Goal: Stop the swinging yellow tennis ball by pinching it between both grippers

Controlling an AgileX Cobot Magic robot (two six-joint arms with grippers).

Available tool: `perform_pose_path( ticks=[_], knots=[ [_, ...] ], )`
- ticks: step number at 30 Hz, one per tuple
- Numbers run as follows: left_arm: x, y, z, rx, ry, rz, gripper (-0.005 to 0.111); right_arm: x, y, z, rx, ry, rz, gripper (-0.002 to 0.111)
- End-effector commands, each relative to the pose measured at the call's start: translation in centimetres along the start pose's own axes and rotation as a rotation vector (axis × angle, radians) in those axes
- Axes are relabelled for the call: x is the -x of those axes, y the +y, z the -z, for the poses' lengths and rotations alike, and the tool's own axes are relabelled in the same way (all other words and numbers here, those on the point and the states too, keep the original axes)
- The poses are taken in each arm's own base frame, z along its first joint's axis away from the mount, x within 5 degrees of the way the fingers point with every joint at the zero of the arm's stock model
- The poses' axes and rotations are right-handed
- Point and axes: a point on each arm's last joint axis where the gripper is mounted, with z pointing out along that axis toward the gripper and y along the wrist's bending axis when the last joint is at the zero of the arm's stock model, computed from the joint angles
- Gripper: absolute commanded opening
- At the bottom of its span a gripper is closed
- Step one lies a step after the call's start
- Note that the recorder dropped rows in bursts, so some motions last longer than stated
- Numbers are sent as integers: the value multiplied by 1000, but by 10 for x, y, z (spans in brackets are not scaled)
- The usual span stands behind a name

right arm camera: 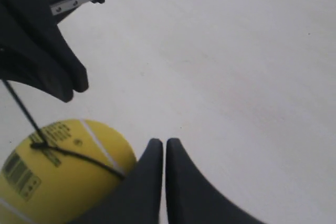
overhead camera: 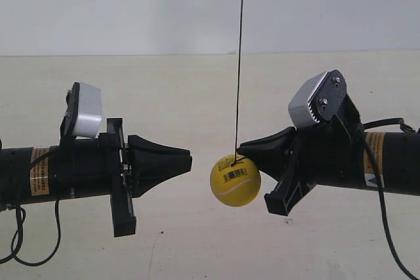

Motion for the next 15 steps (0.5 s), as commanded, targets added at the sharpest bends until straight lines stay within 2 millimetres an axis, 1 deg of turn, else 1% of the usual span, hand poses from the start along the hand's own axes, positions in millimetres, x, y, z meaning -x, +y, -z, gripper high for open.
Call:
perform_pose_path(
  ticks=[1, 15],
  knots=[
    [1, -2, 0, -14, -9, 9, 5, -2, -7, 0, -72, 40, -31, 0],
    [1, -1, 0, -2, -12, 12, 5, 3, 2, 0, 22, -14, -44, 0]
  ],
)
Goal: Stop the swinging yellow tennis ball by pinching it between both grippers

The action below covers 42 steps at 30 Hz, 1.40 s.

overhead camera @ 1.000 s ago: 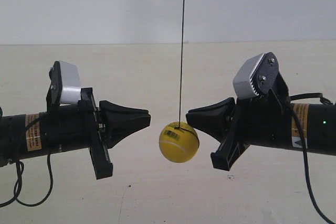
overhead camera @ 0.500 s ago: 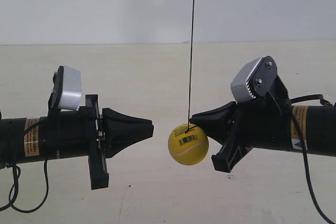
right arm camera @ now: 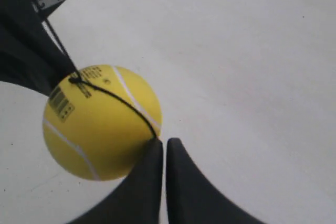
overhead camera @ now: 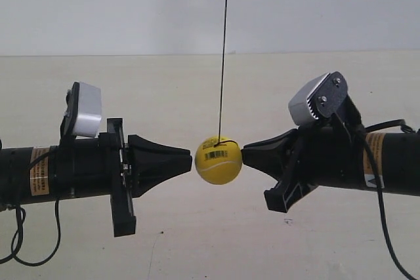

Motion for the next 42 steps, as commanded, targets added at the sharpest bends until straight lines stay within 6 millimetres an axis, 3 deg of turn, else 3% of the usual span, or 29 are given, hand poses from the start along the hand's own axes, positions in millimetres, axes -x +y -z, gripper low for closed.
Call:
perform_pose_path(
  ticks=[1, 42],
  knots=[
    [1, -1, 0, 1, -7, 9, 5, 5, 4, 0, 43, -38, 12, 0],
    [1, 0, 0, 5, -9, 1, 5, 7, 8, 1, 86, -60, 21, 0]
  ],
)
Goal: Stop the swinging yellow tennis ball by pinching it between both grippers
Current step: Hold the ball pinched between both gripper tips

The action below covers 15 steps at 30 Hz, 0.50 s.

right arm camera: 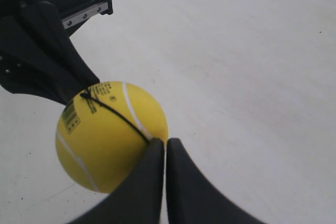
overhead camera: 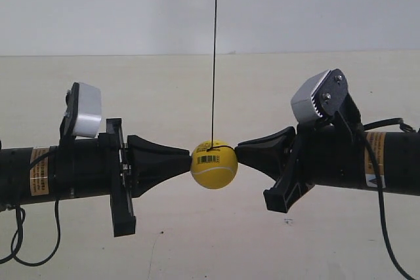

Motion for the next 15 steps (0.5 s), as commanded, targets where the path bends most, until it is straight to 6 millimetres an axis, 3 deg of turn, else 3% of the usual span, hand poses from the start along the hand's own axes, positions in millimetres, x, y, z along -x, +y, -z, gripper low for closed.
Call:
perform_pose_path(
  ticks=[1, 15],
  knots=[
    [1, 0, 0, 2, -12, 4, 5, 4, 3, 0, 37, -22, 24, 0],
    [1, 0, 1, 4, -13, 4, 5, 3, 3, 0, 33, -12, 27, 0]
  ],
)
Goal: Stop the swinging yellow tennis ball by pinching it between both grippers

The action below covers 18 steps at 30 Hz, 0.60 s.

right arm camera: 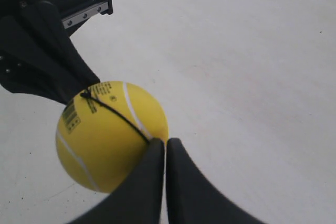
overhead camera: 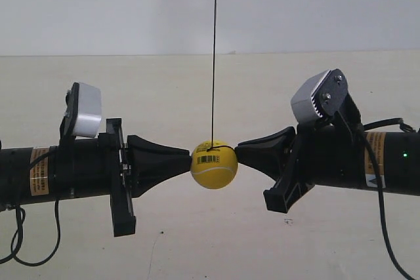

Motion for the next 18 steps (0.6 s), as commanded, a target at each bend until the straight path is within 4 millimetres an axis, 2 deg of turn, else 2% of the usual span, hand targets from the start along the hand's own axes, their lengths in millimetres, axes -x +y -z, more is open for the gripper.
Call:
perform_pose_path(
  ticks=[1, 8, 13, 18],
  knots=[
    [1, 0, 1, 4, -13, 4, 5, 2, 2, 0, 27, -7, 26, 0],
    [1, 1, 1, 15, -15, 8, 5, 8, -1, 10, -77, 41, 57, 0],
    [0, 11, 9, 61, -19, 27, 5, 18, -3, 26, -219, 79, 74, 0],
    [0, 20, 18, 103, -39, 89, 5, 25, 2, 38, -263, 43, 79, 0]
  ],
)
